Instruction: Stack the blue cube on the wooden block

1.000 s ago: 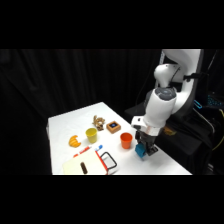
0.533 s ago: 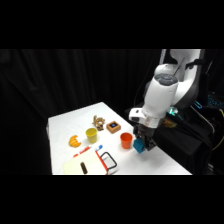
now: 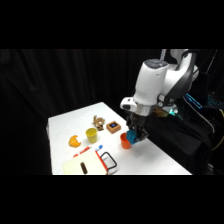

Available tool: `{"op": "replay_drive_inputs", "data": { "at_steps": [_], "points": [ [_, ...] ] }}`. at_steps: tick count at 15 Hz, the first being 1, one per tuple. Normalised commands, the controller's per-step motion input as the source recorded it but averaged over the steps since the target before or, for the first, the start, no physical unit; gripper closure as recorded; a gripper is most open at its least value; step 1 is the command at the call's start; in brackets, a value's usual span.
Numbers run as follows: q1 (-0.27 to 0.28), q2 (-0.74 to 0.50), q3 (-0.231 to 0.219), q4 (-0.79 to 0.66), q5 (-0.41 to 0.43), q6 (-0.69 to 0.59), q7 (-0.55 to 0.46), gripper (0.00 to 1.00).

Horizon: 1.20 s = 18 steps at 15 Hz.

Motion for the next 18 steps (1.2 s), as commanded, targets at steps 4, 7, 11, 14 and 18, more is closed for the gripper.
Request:
{"op": "replay_drive_inputs", "data": {
  "at_steps": [4, 7, 11, 14, 18],
  "points": [
    [-0.211, -0.33, 0.064, -0.06, 0.165, -0.21, -0.30, 0.74],
    [-0.204, -0.30, 0.019, -0.07, 0.171, -0.17, -0.32, 0.74],
    [-0.185, -0.25, -0.029, -0.07, 0.170, -0.13, -0.32, 0.74],
    [-0.168, -0.20, -0.065, -0.04, 0.157, -0.11, -0.33, 0.74],
    [-0.157, -0.15, -0.092, 0.00, 0.166, -0.10, -0.35, 0.74]
  ]
}}
